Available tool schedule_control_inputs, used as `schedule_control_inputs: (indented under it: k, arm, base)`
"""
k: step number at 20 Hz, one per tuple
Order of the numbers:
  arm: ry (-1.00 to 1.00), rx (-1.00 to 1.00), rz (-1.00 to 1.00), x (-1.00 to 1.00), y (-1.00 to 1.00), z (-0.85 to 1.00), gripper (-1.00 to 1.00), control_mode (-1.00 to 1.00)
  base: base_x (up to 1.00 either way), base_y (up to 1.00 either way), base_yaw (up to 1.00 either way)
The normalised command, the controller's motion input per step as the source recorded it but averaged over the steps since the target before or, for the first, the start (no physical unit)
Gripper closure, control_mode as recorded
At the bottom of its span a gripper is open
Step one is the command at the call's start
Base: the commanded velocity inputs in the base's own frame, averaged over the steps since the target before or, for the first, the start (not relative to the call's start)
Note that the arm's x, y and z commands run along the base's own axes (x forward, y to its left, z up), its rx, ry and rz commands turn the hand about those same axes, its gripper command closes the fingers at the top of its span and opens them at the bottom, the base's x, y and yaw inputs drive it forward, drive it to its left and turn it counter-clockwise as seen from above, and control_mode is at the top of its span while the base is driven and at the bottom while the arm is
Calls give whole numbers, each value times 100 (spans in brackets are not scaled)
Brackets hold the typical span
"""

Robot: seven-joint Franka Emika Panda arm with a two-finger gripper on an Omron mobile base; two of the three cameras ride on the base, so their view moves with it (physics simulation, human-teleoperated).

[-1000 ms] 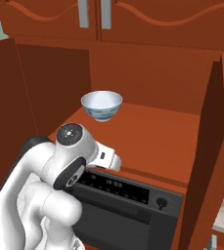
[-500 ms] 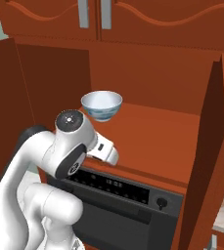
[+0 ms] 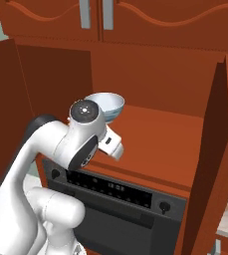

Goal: Move the bowls from the cabinet to the plates on the dining table.

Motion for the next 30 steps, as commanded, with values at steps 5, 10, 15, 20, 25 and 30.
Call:
schedule_control_inputs:
  k: [5,10,15,20,25,30]
  arm:
    - [-2,2,-12,52,24,10,-100,-100]
    - [-1,1,-12,59,22,3,-100,-100]
    - [-3,5,-11,52,9,0,-100,-100]
    - [-5,5,-9,54,5,0,-100,-100]
    - [-3,6,-7,57,3,0,-100,-100]
    - [0,6,-4,56,2,0,-100,-100]
  base:
    - [0,0,0]
    - [0,0,0]
    - [0,0,0]
    - [0,0,0]
    - [0,0,0]
    - [0,0,0]
